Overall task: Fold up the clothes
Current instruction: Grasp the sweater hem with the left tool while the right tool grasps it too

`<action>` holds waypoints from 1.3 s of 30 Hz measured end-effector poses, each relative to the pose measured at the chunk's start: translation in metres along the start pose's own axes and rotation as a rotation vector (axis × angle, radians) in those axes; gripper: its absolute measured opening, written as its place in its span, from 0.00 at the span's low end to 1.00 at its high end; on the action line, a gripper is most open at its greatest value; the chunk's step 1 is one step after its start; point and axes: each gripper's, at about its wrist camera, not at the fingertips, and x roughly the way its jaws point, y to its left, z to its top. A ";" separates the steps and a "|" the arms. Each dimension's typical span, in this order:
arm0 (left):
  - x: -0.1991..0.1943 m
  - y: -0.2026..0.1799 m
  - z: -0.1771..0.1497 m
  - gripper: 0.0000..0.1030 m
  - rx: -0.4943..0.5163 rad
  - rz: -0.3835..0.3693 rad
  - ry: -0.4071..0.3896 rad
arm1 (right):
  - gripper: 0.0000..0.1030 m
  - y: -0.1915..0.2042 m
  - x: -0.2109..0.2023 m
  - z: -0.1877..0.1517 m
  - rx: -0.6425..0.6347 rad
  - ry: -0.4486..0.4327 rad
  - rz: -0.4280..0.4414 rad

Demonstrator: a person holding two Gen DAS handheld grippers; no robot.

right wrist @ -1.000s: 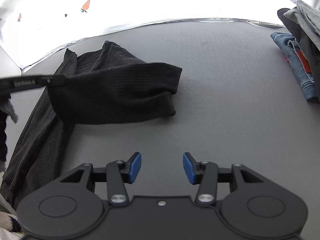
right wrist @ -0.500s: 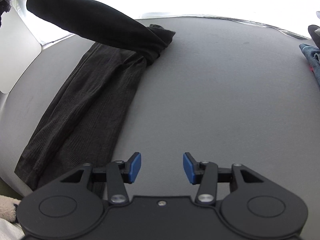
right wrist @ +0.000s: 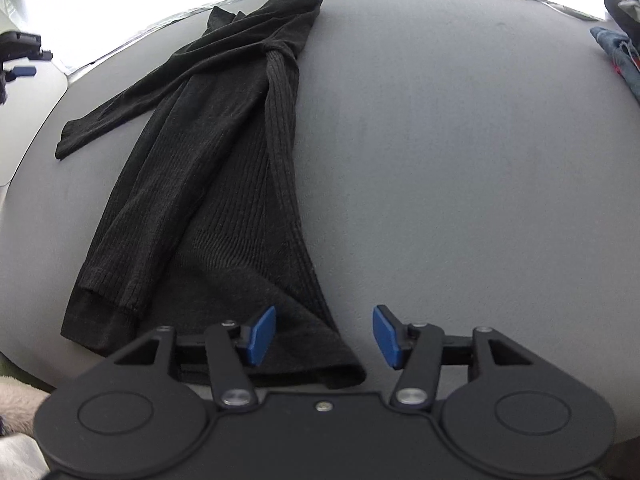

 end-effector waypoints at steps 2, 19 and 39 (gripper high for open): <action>-0.012 -0.017 -0.023 0.40 0.036 -0.080 0.042 | 0.57 0.002 0.004 -0.004 0.044 0.012 0.019; -0.095 -0.168 -0.181 0.41 0.444 -0.601 0.236 | 0.57 -0.030 -0.018 -0.037 0.374 -0.133 -0.076; -0.094 -0.198 -0.239 0.45 0.583 -0.609 0.355 | 0.55 -0.023 -0.022 -0.050 0.212 -0.163 -0.074</action>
